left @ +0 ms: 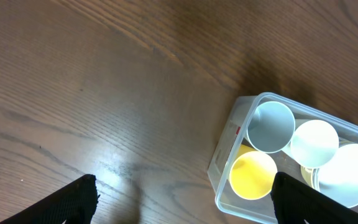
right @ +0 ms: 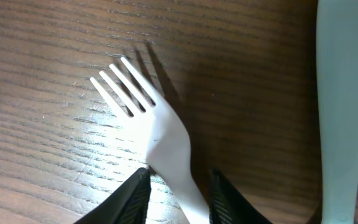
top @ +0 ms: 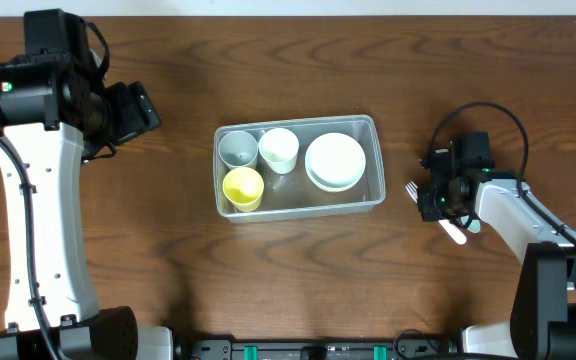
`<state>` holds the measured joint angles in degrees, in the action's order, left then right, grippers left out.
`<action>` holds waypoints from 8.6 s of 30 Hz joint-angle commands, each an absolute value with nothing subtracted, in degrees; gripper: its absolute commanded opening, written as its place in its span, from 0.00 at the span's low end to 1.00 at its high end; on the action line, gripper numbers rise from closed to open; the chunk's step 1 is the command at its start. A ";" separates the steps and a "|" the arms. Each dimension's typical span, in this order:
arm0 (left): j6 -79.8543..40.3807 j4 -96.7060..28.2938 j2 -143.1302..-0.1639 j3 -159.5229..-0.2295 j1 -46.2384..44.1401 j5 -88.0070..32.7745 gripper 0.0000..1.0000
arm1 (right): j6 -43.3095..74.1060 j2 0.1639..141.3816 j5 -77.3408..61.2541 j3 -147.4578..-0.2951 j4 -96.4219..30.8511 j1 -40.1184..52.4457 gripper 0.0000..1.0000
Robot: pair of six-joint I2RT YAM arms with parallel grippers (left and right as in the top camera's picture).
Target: Pack container
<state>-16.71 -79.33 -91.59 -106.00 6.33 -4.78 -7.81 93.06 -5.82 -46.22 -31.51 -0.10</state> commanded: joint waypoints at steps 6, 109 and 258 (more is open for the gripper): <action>-16.43 -79.68 -91.09 -105.54 6.57 -4.97 0.90 | -7.77 93.03 -6.26 -45.80 -31.53 0.45 0.23; -16.38 -80.77 -91.09 -105.54 6.57 -4.97 0.89 | -10.07 82.94 15.53 -88.03 -49.87 20.99 0.91; 0.64 -72.79 -95.59 -105.54 -8.93 -5.15 0.98 | 7.51 98.76 5.58 -97.12 -52.97 4.54 0.99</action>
